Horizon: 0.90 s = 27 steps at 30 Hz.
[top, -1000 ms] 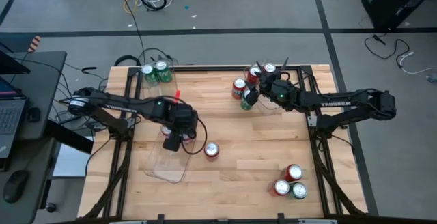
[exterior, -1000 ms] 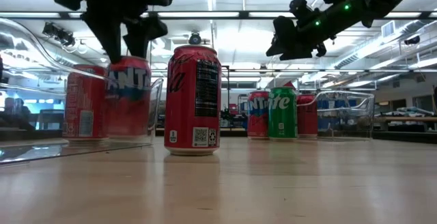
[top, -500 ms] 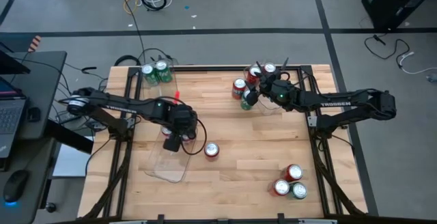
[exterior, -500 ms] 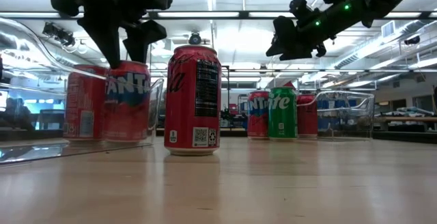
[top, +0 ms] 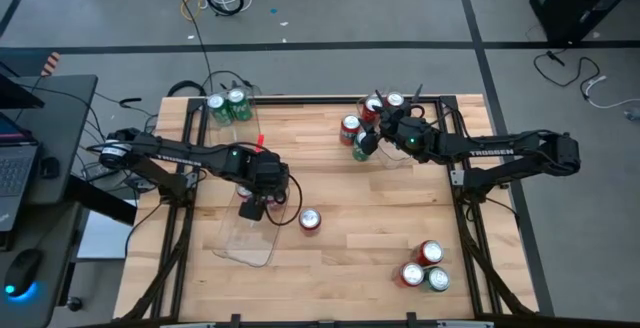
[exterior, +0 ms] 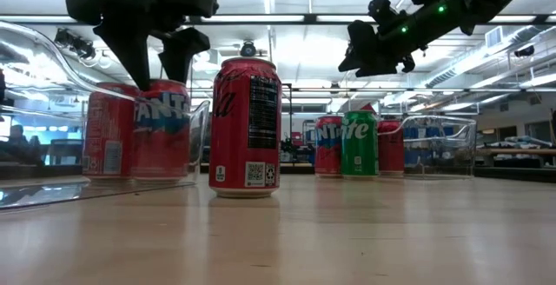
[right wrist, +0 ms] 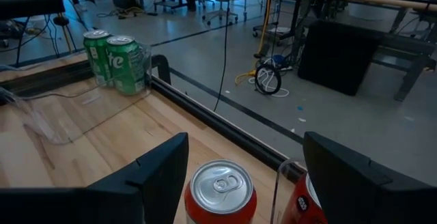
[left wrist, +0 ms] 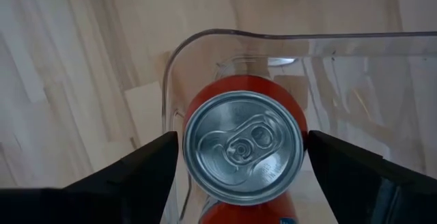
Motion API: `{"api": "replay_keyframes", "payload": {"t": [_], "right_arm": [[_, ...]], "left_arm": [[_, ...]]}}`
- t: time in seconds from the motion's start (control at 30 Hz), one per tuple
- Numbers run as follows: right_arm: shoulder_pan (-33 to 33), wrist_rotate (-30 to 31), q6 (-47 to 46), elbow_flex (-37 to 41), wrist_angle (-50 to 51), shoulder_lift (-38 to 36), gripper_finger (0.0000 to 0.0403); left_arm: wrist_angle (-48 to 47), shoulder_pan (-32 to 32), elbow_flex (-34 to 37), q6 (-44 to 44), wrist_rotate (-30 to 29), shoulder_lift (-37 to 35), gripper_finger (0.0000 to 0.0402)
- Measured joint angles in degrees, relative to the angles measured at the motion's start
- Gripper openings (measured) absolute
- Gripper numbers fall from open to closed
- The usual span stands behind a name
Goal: Sort soda cans
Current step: Put the top left red soda can into the bottom transparent bin, then put the top green soda can into the top left transparent bin
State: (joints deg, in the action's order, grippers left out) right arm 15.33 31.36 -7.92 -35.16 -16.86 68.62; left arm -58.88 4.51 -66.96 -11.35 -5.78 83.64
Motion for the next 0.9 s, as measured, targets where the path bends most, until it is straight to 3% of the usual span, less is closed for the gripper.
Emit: {"api": "replay_keyframes", "payload": {"t": [0.6, 0.73, 0.9], "right_arm": [[-0.02, -0.02, 1.46, 0.0, 0.32, 0.0, 0.0275], [-0.45, -0.02, 2.59, 0.0, 0.37, 0.0, 0.0275], [-1.3, -0.04, 3.23, 0.0, 0.35, 0.0, 0.0272]], "left_arm": [[-9.29, 0.0, -12.43, 4.12, 0.53, -0.01, 0.0319], [-7.19, 0.31, -12.39, 4.23, 2.86, -2.89, 0.0274], [-1.82, 0.35, -8.66, 4.08, 4.28, -8.92, 0.0166]]}}
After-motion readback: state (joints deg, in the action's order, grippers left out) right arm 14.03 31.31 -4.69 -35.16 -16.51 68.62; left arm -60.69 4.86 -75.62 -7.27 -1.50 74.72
